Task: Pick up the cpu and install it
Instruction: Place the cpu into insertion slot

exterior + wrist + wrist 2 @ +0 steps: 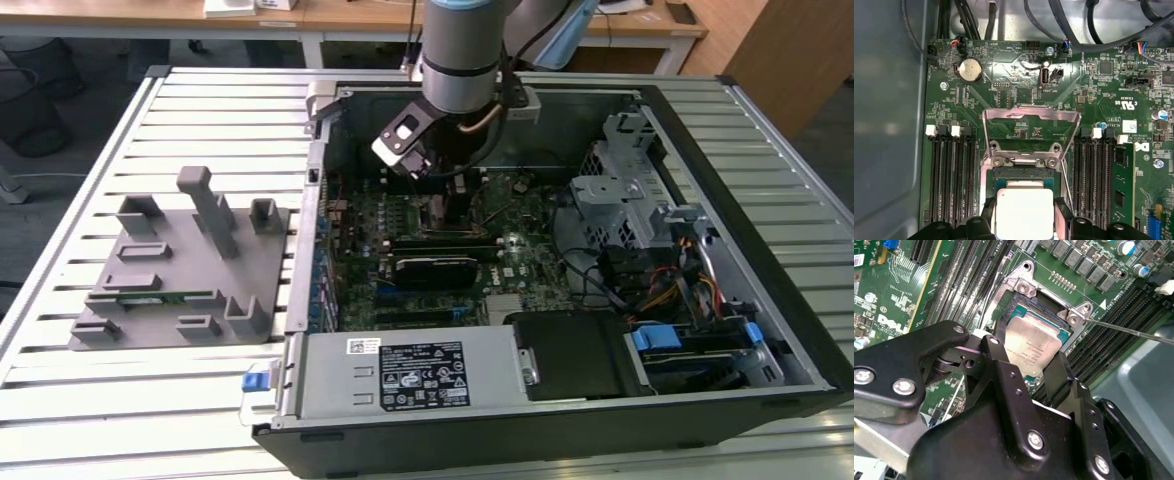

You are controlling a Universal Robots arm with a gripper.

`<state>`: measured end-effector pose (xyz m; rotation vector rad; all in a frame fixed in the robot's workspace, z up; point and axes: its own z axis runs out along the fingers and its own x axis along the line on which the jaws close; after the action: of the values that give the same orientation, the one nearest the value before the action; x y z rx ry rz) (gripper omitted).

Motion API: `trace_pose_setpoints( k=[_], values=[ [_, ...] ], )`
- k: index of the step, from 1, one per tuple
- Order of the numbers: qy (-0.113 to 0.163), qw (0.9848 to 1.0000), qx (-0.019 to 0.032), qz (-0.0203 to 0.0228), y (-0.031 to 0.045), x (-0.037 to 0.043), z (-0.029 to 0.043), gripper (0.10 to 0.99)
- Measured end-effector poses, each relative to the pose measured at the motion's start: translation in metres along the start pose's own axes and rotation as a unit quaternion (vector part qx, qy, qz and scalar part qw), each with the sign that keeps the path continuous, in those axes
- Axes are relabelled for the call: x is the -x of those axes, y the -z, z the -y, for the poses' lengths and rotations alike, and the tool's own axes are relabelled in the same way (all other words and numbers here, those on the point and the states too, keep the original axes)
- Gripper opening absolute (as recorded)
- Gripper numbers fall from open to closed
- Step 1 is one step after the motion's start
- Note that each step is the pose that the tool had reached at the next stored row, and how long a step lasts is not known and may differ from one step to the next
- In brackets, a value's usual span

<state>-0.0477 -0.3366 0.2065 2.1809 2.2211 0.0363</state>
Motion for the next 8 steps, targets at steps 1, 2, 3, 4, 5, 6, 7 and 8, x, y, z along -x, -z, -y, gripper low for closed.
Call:
trace_pose_setpoints(
  k=[1, 2, 3, 4, 5, 6, 7, 8],
  values=[
    [0.0, 1.0, 0.0, 0.0, -0.001, 0.0, 0.0, 0.541],
    [0.0, 1.0, 0.0, 0.0, -0.0021, 0.0, 0.0001, 0.541],
    [0.0, 1.0, 0.0, 0.0, -0.0029, 0.0, 0.0001, 0.541],
    [-0.001, 1.0, 0.0, 0.0001, -0.0038, 0.0, 0.0002, 0.541],
    [-0.001, 1.0, 0.0, 0.0001, -0.0046, 0.0, 0.0002, 0.541],
    [-0.001, 1.0, 0.0, 0.0, -0.0053, 0.0001, 0.0002, 0.541],
    [-0.002, 1.0, 0.0, 0.0001, -0.006, 0.0002, 0.0003, 0.541],
    [-0.002, 1.0, 0.0, 0.0001, -0.0067, 0.0003, 0.0003, 0.541]
  ],
)
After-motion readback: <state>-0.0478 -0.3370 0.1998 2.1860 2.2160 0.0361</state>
